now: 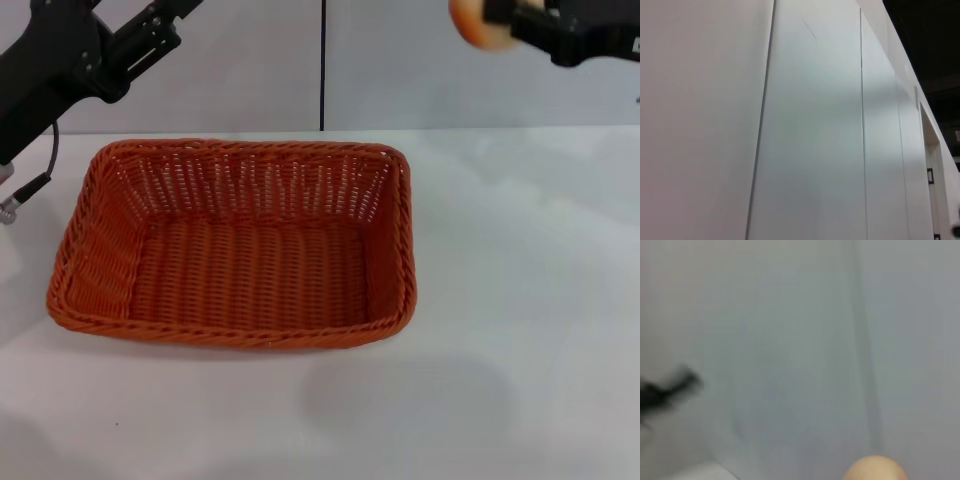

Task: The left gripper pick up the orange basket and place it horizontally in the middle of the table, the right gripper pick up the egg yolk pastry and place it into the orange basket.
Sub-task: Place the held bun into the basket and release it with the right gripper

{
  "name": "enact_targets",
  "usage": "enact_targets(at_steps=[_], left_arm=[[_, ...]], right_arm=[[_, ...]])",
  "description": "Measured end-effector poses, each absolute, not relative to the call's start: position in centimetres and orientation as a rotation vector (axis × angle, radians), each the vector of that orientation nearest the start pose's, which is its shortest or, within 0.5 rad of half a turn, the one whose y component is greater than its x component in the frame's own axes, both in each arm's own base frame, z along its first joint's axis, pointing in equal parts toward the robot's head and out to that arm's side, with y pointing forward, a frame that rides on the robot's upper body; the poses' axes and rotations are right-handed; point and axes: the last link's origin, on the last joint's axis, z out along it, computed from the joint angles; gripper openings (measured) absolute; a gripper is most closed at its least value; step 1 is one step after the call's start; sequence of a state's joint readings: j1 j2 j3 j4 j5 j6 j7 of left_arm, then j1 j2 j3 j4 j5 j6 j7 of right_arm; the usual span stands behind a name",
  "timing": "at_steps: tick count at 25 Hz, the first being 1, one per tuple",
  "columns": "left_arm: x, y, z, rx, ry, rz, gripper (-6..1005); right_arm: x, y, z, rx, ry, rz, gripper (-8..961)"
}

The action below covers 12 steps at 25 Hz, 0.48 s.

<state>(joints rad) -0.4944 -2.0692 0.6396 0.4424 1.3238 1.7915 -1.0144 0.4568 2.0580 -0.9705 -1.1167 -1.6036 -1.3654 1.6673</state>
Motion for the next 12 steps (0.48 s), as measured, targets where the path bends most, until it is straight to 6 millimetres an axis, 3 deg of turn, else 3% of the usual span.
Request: enact_targets(at_steps=[3, 5, 9, 10, 12], left_arm=[[-22.9, 32.2, 5.2, -2.145, -0.203, -1.480, 743], [-22.8, 32.3, 5.2, -2.145, -0.198, -1.482, 743], [-22.8, 32.5, 5.4, -2.134, -0.192, -1.480, 742], [-22.8, 32.5, 5.5, -2.129, -0.192, -1.480, 742], [-22.8, 32.6, 5.6, -2.120, -0.190, -1.483, 742]], right_arm=[[16.9, 36.6, 6.8, -2.534, 0.351, 0.982, 199], [15.3, 36.3, 5.3, -2.650, 0.314, 1.074, 182], [14.1, 36.2, 3.3, -2.768, 0.311, 1.097, 161], [13.4, 36.2, 1.7, -2.857, 0.303, 1.039, 156], [13.3, 36.3, 1.1, -2.893, 0.304, 0.991, 145]])
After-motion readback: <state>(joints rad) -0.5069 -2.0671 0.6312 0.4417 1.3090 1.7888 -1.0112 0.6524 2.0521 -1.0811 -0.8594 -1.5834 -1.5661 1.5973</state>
